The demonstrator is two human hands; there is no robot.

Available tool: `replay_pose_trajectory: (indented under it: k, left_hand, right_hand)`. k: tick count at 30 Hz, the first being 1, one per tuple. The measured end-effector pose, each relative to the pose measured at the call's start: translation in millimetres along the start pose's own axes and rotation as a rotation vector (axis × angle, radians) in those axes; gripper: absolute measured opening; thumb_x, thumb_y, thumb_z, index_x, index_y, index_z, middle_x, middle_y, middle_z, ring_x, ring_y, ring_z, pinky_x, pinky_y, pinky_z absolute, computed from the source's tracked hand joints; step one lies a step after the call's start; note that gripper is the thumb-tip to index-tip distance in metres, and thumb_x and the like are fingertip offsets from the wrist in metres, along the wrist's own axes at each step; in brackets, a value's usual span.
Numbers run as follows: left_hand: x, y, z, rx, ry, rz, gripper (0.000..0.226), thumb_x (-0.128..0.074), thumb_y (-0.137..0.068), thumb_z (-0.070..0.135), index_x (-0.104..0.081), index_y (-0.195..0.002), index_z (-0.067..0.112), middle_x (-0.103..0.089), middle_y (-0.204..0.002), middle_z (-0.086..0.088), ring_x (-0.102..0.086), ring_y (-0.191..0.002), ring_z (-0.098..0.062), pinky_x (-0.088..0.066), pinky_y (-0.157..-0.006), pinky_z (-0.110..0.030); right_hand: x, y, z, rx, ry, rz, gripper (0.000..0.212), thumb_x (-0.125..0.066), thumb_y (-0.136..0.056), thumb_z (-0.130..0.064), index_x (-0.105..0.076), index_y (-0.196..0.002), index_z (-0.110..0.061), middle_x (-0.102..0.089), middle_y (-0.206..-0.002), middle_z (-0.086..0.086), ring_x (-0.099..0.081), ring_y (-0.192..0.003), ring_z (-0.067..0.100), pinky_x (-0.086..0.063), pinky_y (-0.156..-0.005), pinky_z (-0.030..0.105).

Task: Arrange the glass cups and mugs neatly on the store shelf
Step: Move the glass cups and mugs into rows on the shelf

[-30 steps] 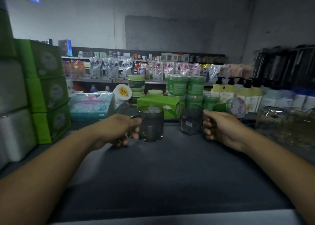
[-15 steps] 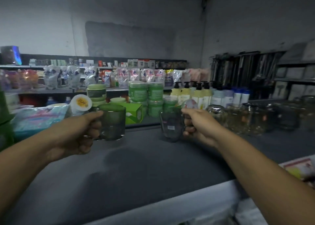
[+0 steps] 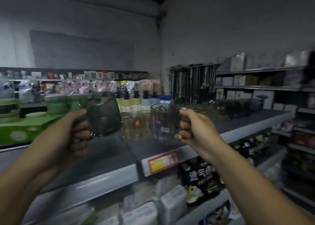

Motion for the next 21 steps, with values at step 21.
replay_pose_trajectory:
  k: [21]
  left_hand:
    - [-475.5,-132.1,-169.2,-0.033,0.086,-0.239,0.058,-0.053,-0.099,0.043,-0.032,-0.048,0.024,-0.018,-0.054,0.007,-0.011,-0.04,-0.01,-0.011,-0.045,-0.021]
  right_hand:
    - [438.7,-33.2,-109.1,0.143,0.16,0.486,0.033,-0.053,-0.104,-0.026,-0.074,-0.11,-0.002,-0.036,-0.058,0.0,-0.035,-0.051,0.017,-0.036,-0.06,0.037]
Point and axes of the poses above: each hand's wrist, its own y-axis away from the middle knuckle, its own x-axis out of the back of the hand, z = x × y, the point moved 5 cm from there along -y, towards the middle knuckle
